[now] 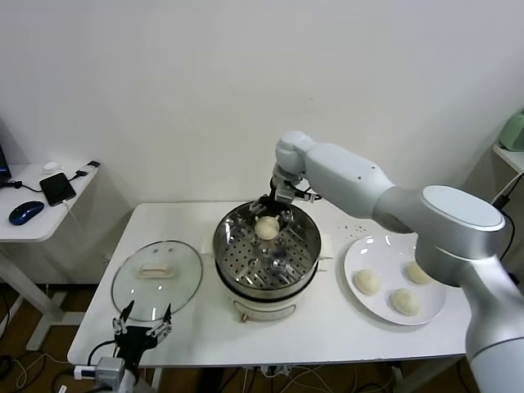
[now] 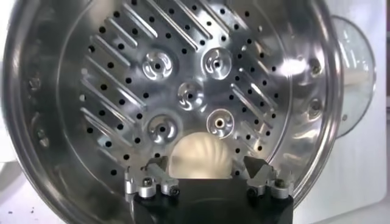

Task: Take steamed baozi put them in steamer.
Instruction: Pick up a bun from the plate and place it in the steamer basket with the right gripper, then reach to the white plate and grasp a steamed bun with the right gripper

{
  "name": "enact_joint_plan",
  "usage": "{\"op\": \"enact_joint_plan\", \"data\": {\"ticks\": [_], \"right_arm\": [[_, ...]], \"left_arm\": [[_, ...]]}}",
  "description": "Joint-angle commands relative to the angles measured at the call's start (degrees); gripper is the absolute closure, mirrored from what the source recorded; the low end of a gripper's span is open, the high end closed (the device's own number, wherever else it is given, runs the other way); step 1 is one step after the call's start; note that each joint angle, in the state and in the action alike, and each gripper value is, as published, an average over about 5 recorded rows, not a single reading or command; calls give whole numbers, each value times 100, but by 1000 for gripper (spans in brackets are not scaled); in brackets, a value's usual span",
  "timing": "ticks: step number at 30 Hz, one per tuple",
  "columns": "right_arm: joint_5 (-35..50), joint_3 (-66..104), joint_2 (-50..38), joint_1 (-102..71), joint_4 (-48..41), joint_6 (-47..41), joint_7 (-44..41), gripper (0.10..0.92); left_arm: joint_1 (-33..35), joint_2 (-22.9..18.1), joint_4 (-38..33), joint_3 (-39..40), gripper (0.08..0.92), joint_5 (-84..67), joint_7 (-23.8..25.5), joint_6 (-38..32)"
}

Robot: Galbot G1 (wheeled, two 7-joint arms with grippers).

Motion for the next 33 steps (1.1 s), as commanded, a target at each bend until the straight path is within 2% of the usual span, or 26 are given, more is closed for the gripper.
{"op": "enact_joint_plan", "data": {"ticks": [1, 7, 14, 20, 24, 33], "right_arm": [[1515, 186, -1116, 457, 1236, -3680, -525, 202], [1757, 701, -2116, 489, 1542, -5819, -731, 203], [1469, 1263, -3131, 232, 1924, -7057, -1135, 202], [1426, 1233, -3892, 39, 2297, -7251, -1244, 203], [1112, 1396, -4215, -532, 2684, -7201, -1127, 203], [-172, 2723, -4075, -2640, 2804, -6707, -961, 203]], "left_arm": [[1, 13, -29, 3, 177, 1, 14, 16], [-65, 14, -87, -69, 177, -191, 186, 151], [-95, 84, -74, -165, 177, -326, 288, 202], [-136, 131, -35, -265, 177, -497, 349, 256], [-157, 123, -43, -271, 177, -544, 368, 284], [-94, 88, -75, -230, 177, -524, 363, 288]]}}
